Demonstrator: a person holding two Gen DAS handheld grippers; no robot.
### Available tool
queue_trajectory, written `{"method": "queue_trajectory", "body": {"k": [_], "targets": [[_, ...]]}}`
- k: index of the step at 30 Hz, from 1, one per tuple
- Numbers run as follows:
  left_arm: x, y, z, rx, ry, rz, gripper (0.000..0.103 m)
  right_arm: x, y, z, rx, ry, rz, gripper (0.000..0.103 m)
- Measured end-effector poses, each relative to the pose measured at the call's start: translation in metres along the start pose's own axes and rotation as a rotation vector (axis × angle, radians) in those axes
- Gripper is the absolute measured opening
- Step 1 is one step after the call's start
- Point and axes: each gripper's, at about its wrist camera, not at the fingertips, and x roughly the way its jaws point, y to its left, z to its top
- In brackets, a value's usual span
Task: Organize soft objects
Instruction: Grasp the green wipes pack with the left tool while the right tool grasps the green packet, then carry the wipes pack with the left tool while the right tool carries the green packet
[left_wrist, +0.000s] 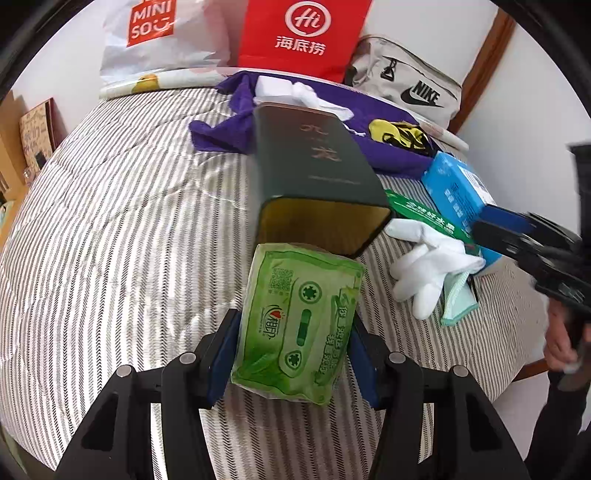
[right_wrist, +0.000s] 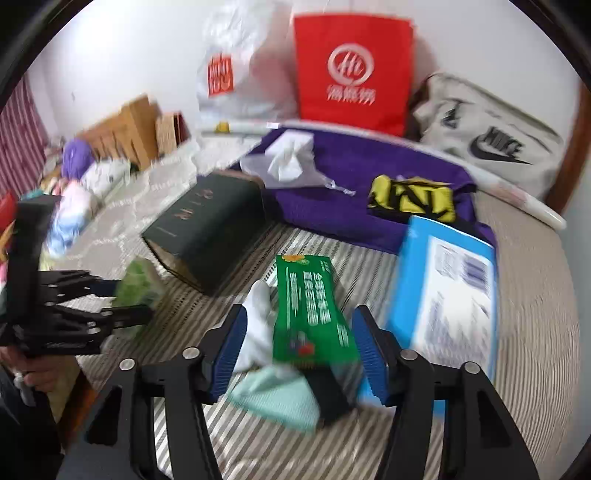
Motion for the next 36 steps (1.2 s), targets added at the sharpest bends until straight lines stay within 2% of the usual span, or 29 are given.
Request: {"method": "queue_trajectory", "body": {"k": [4, 10, 12, 16, 17, 18, 19, 24, 28, 36], "targets": [[0.001, 0.006, 0.003, -0.005, 0.001, -0.001, 0.053, 0.034, -0.001, 0.018, -0.006, 0.093, -0.025, 0.059], [0.002, 0.018, 0.007, -0.031, 0.004, -0.021, 0.054, 0.066, 0.000, 0.027, -0.016, 0.206, -0.078, 0.059], [0.004, 0.019, 0.007, -0.038, 0.010, -0.056, 0.054, 0.071, 0.002, 0.028, -0.031, 0.218, -0.097, 0.059], [0.006, 0.016, 0.008, -0.029, 0.013, -0.064, 0.054, 0.077, 0.007, 0.028, -0.043, 0.238, -0.123, 0.058], [0.006, 0.016, 0.008, -0.029, 0.013, -0.065, 0.054, 0.077, 0.008, 0.029, -0.049, 0.234, -0.123, 0.054], [0.006, 0.016, 0.009, -0.029, 0.014, -0.066, 0.054, 0.076, 0.008, 0.029, -0.052, 0.227, -0.117, 0.042], [0.006, 0.016, 0.009, -0.030, 0.015, -0.068, 0.054, 0.074, 0.009, 0.029, -0.053, 0.221, -0.111, 0.039], [0.005, 0.017, 0.007, -0.037, 0.016, -0.063, 0.054, 0.060, 0.002, 0.029, -0.009, 0.183, -0.067, 0.036], [0.003, 0.014, 0.004, -0.039, 0.019, -0.053, 0.054, 0.031, -0.005, 0.025, 0.043, 0.083, -0.025, 0.037], [0.003, 0.001, -0.005, -0.023, 0.011, -0.014, 0.054, -0.025, -0.020, -0.003, 0.097, -0.042, -0.025, 0.037]]}}
